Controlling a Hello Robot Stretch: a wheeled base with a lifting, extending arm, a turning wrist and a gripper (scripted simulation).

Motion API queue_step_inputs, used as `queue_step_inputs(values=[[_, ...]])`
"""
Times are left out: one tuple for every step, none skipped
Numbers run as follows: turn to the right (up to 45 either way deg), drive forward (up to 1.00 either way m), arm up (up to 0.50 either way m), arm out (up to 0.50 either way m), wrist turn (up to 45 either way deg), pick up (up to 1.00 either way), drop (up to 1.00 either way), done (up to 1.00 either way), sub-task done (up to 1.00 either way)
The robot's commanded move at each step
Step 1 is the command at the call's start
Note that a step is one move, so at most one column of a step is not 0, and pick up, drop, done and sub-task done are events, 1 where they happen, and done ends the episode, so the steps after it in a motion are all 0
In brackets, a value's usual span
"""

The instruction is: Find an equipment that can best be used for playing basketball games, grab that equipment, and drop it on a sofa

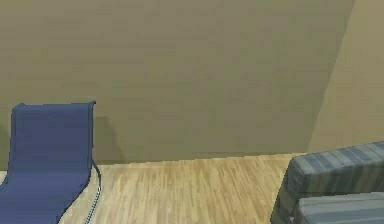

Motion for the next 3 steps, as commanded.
queue_step_inputs(values=[[0.0, 0.00, 0.00, 0.00, 45.0, 0.00, 0.00, 0.00, 0.00], [0.0, 0.00, 0.00, 0.00, 24.0, 0.00, 0.00, 0.00, 0.00], [0.0, 0.00, -0.30, 0.00, 0.0, 0.00, 0.00, 0.00, 0.00]])
